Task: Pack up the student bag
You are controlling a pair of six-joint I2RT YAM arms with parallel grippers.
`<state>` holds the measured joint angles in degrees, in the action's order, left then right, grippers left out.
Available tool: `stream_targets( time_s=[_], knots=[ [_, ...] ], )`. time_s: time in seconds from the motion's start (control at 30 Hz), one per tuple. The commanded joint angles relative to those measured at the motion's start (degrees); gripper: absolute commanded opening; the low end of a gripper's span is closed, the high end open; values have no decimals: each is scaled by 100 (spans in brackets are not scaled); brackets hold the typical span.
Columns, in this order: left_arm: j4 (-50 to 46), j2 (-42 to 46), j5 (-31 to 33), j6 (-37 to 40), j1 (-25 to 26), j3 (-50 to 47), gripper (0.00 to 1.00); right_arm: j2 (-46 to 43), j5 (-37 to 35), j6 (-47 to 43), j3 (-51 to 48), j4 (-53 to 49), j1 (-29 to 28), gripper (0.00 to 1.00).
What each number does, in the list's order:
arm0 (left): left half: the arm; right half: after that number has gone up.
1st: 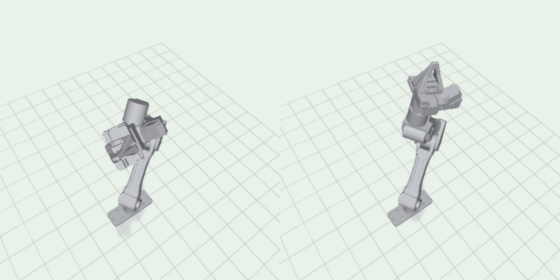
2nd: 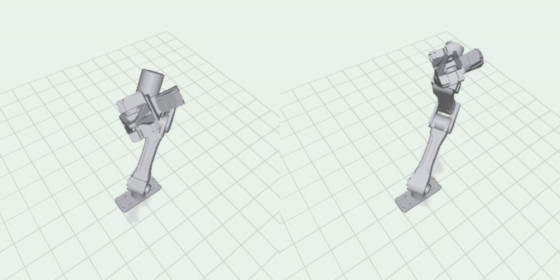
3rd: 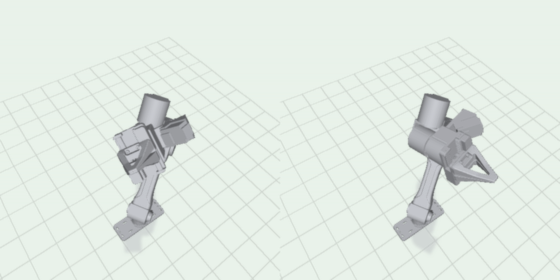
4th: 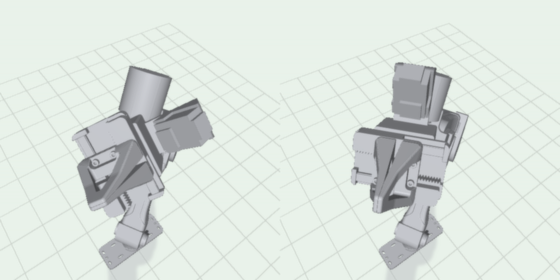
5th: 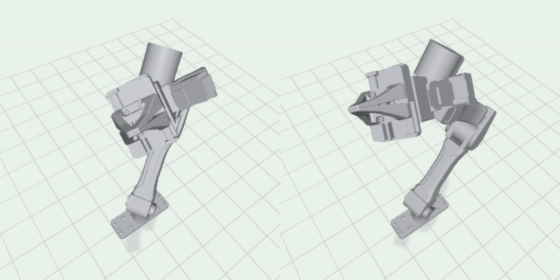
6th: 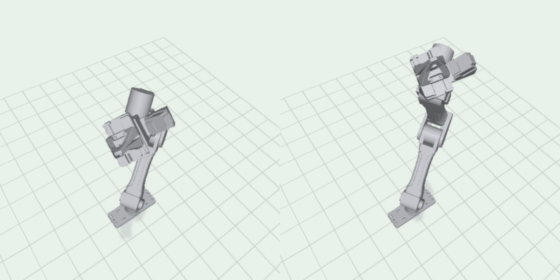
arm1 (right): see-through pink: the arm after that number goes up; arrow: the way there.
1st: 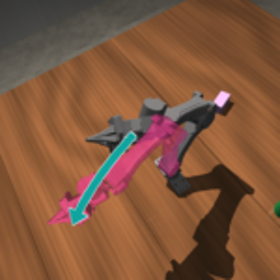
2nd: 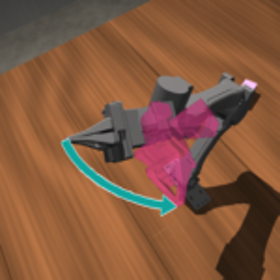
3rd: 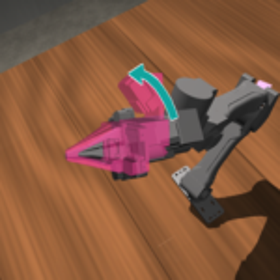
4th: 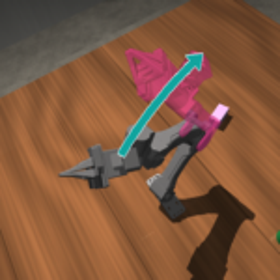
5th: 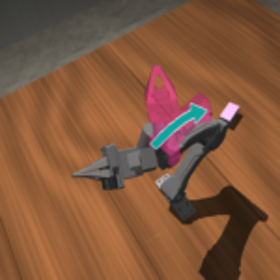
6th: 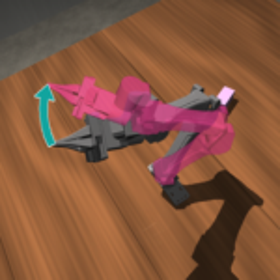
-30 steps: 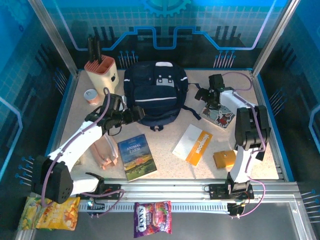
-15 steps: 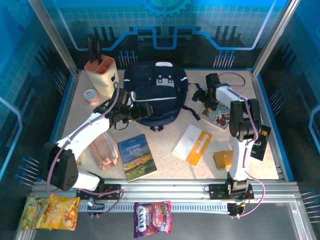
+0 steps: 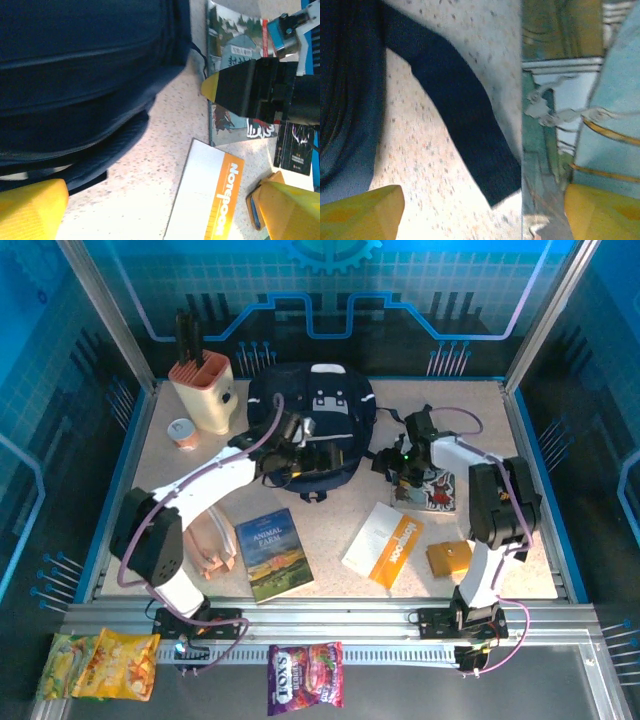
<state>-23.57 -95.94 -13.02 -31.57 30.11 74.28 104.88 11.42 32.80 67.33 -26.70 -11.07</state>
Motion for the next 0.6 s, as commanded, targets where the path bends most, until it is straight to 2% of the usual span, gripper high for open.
stream_targets(
  time_s=[0.0,0.13,0.27,0.57],
  knots=[
    [117,-428,-346,-13,359,474,96,-728,16,4,-213,301,191,84],
    [200,-1018,-336,-248,806,996,93,-1065,-193,84,-449,244,739,83],
    [204,-1712,-403,-637,1151,1592,85,-1004,-361,21,-545,3,1179,79],
    [644,-2766,-551,-1370,1391,2311,72,-716,-849,40,-644,-328,1672,82]
  ],
)
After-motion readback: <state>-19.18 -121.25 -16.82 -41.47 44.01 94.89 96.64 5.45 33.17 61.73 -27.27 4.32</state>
